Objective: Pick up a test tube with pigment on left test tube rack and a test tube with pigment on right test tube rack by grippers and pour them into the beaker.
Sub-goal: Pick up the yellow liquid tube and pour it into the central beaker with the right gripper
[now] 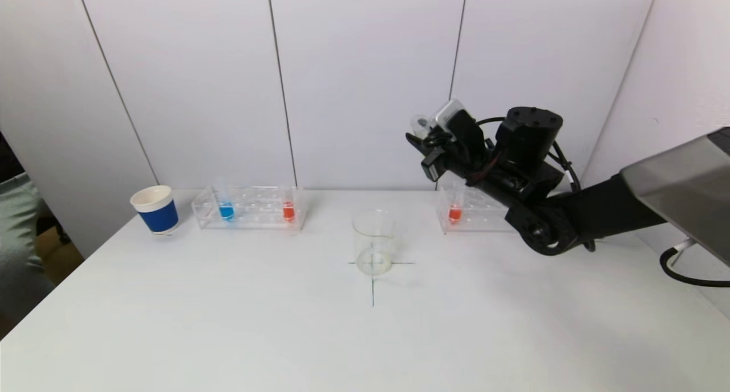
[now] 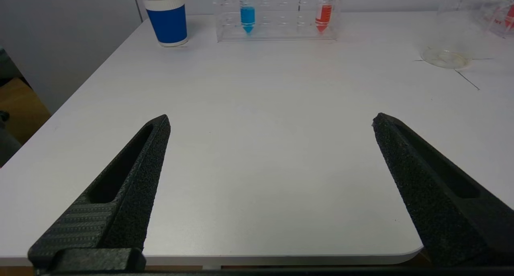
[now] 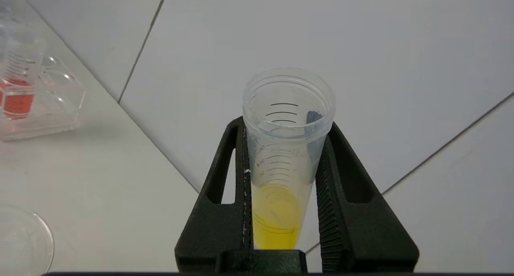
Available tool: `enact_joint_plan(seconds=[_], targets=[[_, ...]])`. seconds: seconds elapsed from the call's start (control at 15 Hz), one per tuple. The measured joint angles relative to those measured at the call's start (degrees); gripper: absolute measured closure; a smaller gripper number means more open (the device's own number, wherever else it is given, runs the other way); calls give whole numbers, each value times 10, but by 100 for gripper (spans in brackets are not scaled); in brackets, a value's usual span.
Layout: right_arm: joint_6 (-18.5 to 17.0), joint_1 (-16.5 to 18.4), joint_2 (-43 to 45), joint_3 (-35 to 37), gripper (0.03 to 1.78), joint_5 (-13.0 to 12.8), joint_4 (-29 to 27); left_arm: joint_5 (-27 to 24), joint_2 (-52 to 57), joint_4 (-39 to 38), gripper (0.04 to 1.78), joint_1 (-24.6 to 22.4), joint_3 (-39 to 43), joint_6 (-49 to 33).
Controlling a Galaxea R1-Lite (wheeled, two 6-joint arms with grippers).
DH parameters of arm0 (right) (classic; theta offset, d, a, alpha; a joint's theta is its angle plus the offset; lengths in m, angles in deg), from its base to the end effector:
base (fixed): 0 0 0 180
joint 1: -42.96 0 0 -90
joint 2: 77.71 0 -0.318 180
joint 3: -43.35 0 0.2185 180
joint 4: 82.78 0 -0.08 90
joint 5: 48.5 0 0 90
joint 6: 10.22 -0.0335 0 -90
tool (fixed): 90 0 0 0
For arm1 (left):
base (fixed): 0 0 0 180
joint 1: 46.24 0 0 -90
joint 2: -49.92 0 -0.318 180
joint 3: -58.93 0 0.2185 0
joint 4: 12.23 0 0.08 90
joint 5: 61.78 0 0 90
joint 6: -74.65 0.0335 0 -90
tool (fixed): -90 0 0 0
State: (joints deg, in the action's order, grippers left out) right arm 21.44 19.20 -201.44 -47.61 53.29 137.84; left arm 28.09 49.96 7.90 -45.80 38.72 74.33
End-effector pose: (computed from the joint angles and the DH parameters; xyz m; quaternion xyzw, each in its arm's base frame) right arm 0.4293 0.1965 0.1616 -0.2523 -0.1486 0.2744 0.9159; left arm 0.0005 -0.0001 0.0756 -0.0028 -0.0010 -0.0050 1.0000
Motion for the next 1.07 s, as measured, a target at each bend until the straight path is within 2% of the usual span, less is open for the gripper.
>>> enact_joint_plan(seconds=[0.47,0.67,0.93,1.07], targets=[[65,-8,-34,7,130,52,69,0,0,0,6,0,0,0],[98,-9,-39,25,130,59,88,0,0,0,6,0,0,0],[146,-13,-49,49,130,89,136,0,0,0,6,0,0,0],[158,-17,-53,57,130,91,144,0,0,0,6,0,0,0]])
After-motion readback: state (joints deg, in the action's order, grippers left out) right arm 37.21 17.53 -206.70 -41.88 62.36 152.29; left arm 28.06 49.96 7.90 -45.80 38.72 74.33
